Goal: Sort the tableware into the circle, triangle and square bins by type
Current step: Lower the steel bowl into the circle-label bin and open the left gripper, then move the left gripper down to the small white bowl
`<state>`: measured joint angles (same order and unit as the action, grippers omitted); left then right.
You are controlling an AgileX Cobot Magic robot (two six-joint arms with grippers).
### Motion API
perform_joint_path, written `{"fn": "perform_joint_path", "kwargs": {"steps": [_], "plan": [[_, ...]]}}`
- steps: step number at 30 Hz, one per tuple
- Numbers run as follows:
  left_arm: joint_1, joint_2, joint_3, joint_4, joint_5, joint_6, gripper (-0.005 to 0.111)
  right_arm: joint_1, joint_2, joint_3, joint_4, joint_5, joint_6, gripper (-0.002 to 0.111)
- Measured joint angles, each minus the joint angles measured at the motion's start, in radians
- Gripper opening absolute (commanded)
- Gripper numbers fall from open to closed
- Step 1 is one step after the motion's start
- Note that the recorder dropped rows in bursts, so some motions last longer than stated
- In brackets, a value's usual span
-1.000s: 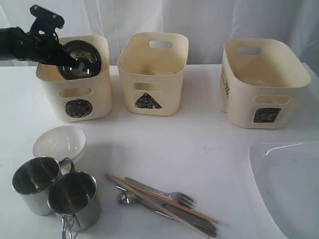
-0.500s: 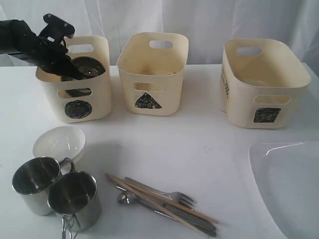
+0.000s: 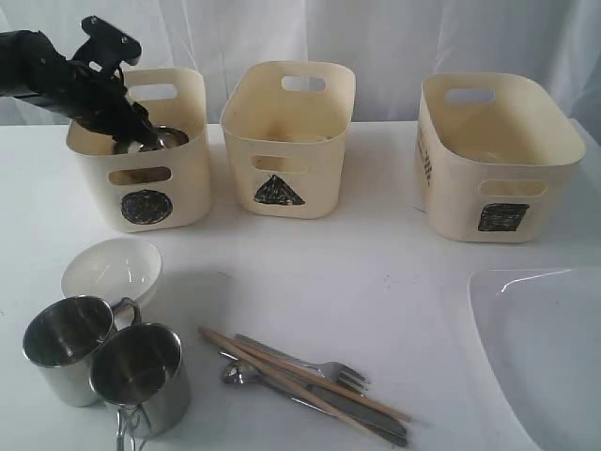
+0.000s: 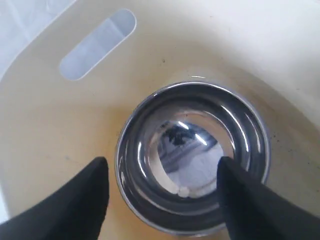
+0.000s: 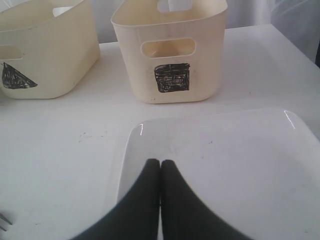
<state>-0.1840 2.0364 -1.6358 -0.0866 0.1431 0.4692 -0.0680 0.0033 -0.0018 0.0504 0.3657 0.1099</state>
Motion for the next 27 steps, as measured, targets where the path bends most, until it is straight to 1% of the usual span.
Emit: {"fn": "perform_joint_path", "kwargs": {"steps": [4,7,9,10,12,13,16,19,22,23,27], "plan": [[0.000,-0.022,0.000,0.000,0.009,0.000,0.067,0.000,0.000,0.000,0.000,0.000,0.000,0.000],[0.000,-0.077,0.000,0.000,0.025,0.000,0.067,0.000,0.000,0.000,0.000,0.000,0.000,0.000],[0.000,-0.135,0.000,0.002,0.043,0.000,0.065,0.000,0.000,0.000,0.000,0.000,0.000,0.000],[0.000,-0.162,0.000,0.002,0.055,0.000,0.063,0.000,0.000,0.000,0.000,0.000,0.000,0.000],[0.007,-0.237,0.000,0.002,0.104,0.000,0.052,0.000,0.000,0.000,0.000,0.000,0.000,0.000],[0.009,-0.270,0.000,0.002,0.131,-0.007,0.042,0.000,0.000,0.000,0.000,0.000,0.000,0.000],[0.019,-0.384,0.000,0.002,0.250,-0.067,0.000,0.000,0.000,0.000,0.000,0.000,0.000,0.000],[0.028,-0.450,0.000,0.002,0.402,-0.138,0.000,0.000,0.000,0.000,0.000,0.000,0.000,0.000],[0.029,-0.462,0.003,0.002,0.548,-0.218,0.000,0.000,0.000,0.000,0.000,0.000,0.000,0.000],[0.029,-0.459,0.021,0.002,0.595,-0.250,0.000,0.000,0.000,0.000,0.000,0.000,0.000,0.000],[0.029,-0.446,0.111,0.013,0.679,-0.332,0.000,0.000,0.000,0.000,0.000,0.000,0.000,0.000]]}}
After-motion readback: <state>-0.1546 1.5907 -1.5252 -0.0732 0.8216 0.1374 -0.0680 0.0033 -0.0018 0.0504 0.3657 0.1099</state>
